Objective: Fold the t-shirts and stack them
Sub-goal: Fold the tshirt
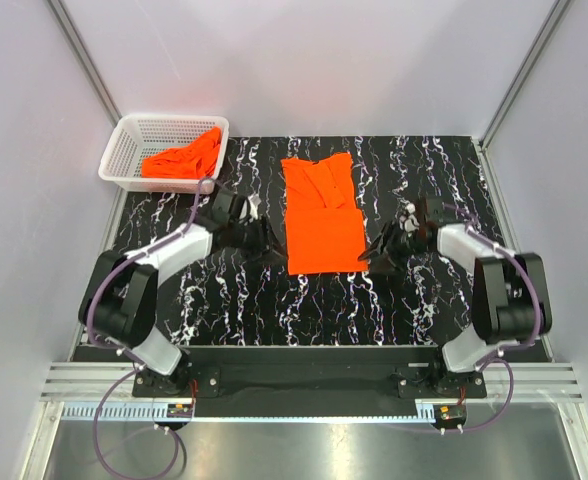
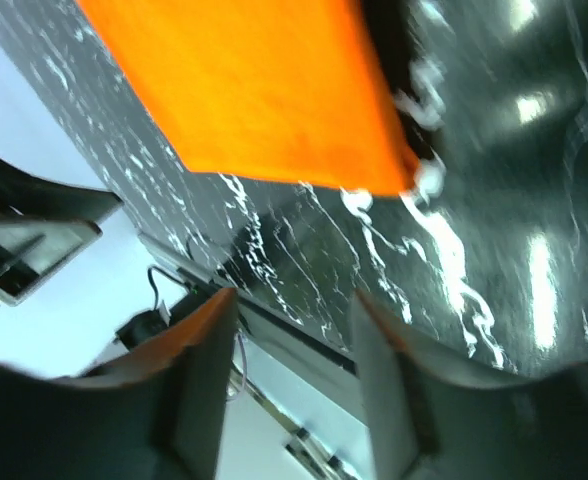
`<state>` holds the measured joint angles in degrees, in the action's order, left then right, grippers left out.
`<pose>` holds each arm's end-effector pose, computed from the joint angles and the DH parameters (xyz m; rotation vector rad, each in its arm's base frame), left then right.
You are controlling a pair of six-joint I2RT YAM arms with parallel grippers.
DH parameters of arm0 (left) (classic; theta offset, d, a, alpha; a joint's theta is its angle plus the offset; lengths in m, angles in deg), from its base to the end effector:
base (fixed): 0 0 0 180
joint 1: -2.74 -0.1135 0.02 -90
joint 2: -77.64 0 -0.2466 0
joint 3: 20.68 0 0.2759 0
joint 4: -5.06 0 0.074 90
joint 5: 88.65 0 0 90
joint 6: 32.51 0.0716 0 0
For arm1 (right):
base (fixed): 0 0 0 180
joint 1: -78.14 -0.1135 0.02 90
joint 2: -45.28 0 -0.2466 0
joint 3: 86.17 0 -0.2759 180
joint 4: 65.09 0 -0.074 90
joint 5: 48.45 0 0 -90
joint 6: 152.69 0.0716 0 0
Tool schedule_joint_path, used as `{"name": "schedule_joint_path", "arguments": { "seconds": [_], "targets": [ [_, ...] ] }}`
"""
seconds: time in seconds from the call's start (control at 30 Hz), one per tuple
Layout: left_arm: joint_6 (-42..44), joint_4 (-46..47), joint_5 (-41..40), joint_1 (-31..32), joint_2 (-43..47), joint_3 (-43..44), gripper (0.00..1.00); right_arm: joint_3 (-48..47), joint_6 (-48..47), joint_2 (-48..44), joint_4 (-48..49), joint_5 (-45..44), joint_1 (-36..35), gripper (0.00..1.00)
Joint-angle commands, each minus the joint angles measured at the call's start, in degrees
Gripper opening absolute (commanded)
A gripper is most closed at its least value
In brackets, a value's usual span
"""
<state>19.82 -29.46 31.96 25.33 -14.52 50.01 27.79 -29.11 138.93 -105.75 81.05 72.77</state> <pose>0.3201 -0.1727 0.1465 -0.1302 2.7058 -1.0533 0.3223 0.0760 0.1117 0.4959 2.7661 1.1284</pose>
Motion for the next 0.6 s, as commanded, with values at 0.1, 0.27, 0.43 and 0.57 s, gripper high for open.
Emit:
{"name": "schedule_joint_path", "arguments": {
  "seconds": [0.1,0.27,0.43,0.57],
  "targets": [
    [-27.9,22.4,0.3,3.3,7.8,-16.1,0.58,12.5,15.4,-13.2,10.1,-6.5,-0.3,0.68],
    [-43.3,39.0,-10.5,8.5,11.4,-28.4,0.68,22.6,25.5,-20.7,18.8,-10.2,-0.4,0.65],
    [-52.7,46.6,-17.4,11.5,9.0,-33.9,0.67,26.3,28.8,-22.1,23.5,-14.2,-0.9,0.57],
    [-58.9,49.3,-20.6,11.8,6.2,-36.3,0.64,28.2,31.1,-20.1,27.6,-15.5,-1.0,0.56]
  ]
}}
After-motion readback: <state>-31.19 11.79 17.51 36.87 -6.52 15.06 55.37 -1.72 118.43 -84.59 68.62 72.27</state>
